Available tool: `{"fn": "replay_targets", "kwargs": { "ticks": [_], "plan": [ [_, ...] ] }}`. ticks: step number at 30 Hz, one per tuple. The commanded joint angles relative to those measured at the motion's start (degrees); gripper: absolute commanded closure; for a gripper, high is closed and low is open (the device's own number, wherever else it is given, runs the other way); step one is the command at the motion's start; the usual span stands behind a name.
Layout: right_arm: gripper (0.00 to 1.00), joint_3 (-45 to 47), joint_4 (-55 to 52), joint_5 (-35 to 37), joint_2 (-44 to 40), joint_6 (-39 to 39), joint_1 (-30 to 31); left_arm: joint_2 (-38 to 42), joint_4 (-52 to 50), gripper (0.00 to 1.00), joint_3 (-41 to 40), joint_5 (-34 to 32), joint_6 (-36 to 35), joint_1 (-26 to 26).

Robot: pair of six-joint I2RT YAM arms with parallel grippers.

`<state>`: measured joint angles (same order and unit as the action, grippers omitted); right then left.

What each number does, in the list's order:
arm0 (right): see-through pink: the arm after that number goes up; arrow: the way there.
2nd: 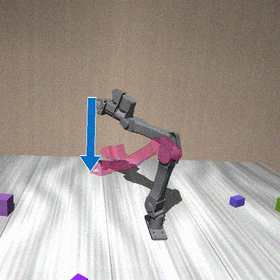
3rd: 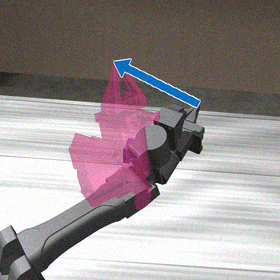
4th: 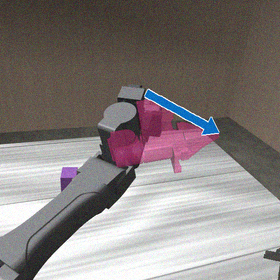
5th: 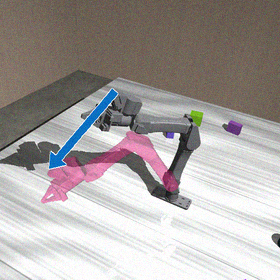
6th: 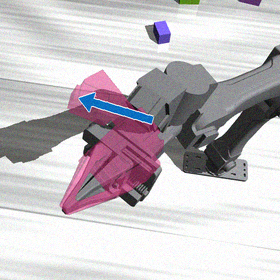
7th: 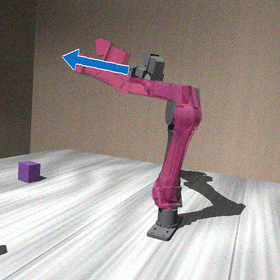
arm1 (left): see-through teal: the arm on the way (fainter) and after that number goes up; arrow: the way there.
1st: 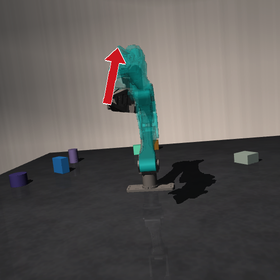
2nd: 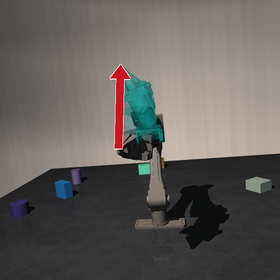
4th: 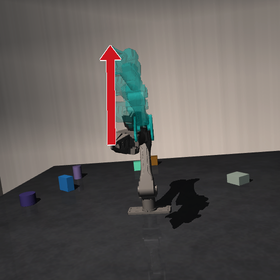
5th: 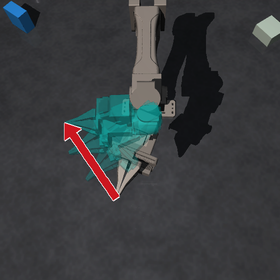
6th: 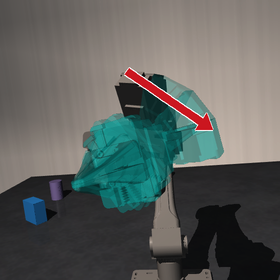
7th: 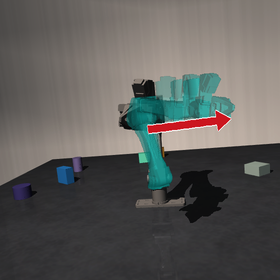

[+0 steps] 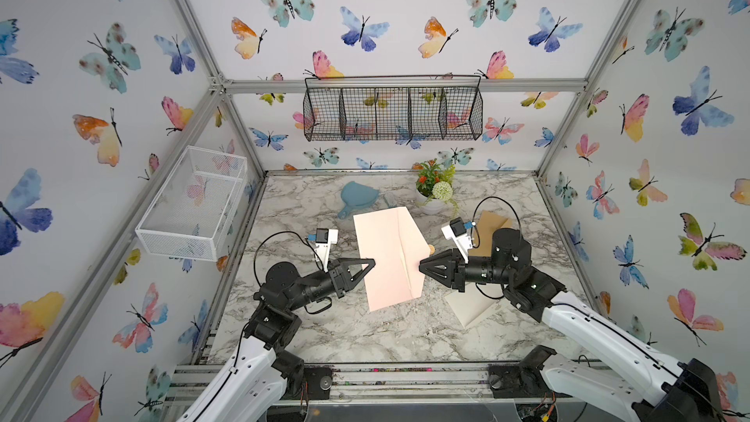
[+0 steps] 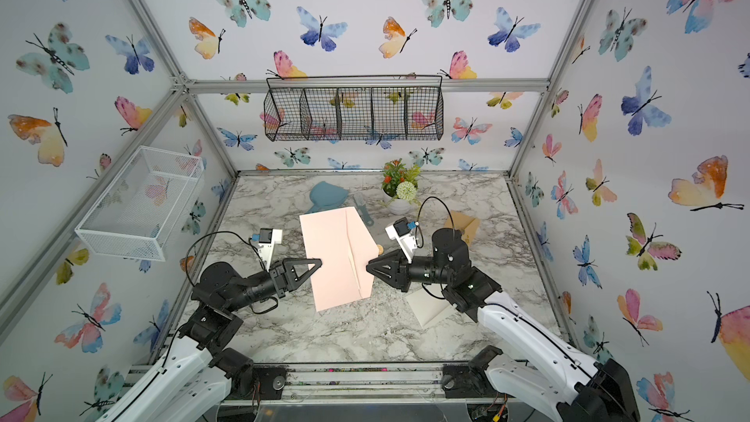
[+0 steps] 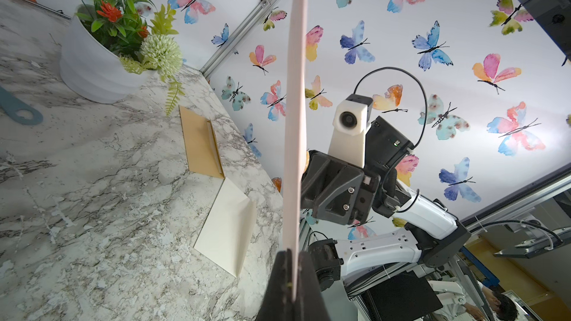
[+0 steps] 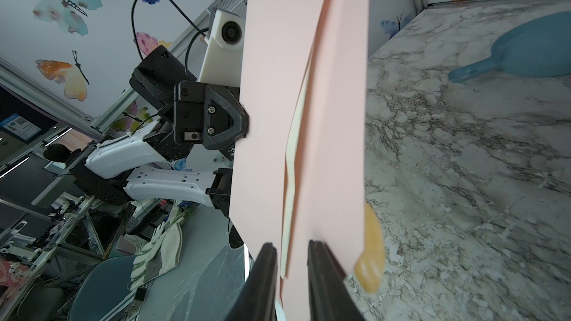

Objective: Take the letter paper out of the envelope
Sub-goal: Take out the letter paper from the envelope.

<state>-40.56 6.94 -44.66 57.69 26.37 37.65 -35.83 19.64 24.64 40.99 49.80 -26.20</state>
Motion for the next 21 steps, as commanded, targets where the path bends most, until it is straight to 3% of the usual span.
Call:
{"fn": "replay_targets", "kwargs": {
  "ticks": [1,11,21],
  "plan": [
    [0.76,-1.67,4.37,-2.44,1.84,1.78,0.06,-0.44,4.43,0.99,-0.27,0.56,1.34,0.04],
    [0.62,-5.02,8.92,-2.55,7.37,2.14,0.06,-0.12,7.61,0.99,-2.25,3.44,3.38,0.09],
    [0.66,-6.16,14.77,-8.15,12.59,5.44,0.06,-0.09,8.4,0.99,-2.68,3.83,3.67,0.09]
  ]
}}
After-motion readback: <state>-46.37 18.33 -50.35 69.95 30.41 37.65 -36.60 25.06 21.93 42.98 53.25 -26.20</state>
